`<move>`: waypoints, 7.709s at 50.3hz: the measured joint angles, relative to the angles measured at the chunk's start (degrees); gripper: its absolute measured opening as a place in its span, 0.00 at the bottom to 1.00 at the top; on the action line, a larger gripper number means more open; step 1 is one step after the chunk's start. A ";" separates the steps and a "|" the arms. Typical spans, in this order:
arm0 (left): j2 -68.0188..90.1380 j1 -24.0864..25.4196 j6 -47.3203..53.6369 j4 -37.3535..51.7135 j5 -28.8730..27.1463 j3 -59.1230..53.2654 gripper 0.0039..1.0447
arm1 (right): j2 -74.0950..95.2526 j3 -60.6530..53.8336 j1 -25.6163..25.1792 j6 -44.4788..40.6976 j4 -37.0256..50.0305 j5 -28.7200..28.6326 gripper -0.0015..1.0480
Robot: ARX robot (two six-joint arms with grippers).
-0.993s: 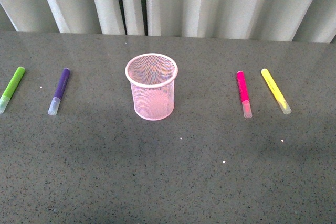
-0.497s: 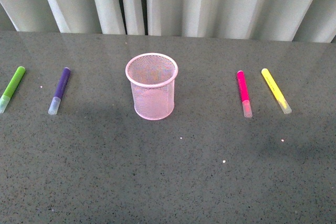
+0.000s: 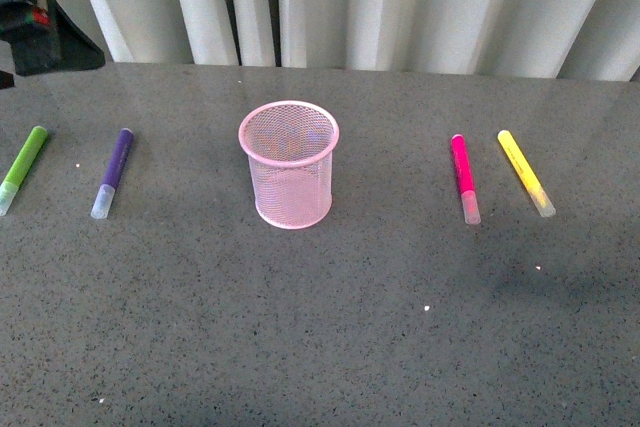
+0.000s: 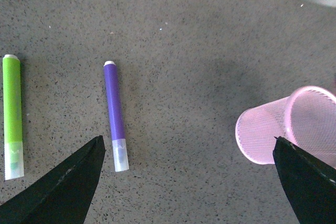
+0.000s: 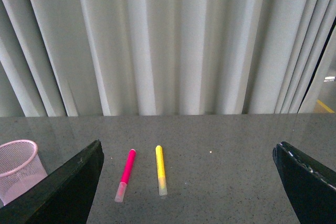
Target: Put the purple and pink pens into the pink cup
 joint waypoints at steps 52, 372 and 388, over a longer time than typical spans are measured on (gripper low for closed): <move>30.45 -4.90 10.19 3.74 -11.98 18.75 0.94 | 0.00 0.00 0.00 -0.02 0.00 0.00 0.93; -88.59 -2.19 5.09 -1.49 -14.73 -46.86 0.03 | 0.00 0.00 0.00 -0.02 0.00 -0.02 0.93; -95.73 -2.19 5.09 -8.50 -14.69 -46.86 0.12 | 0.00 0.00 0.00 -0.02 0.00 -0.02 0.93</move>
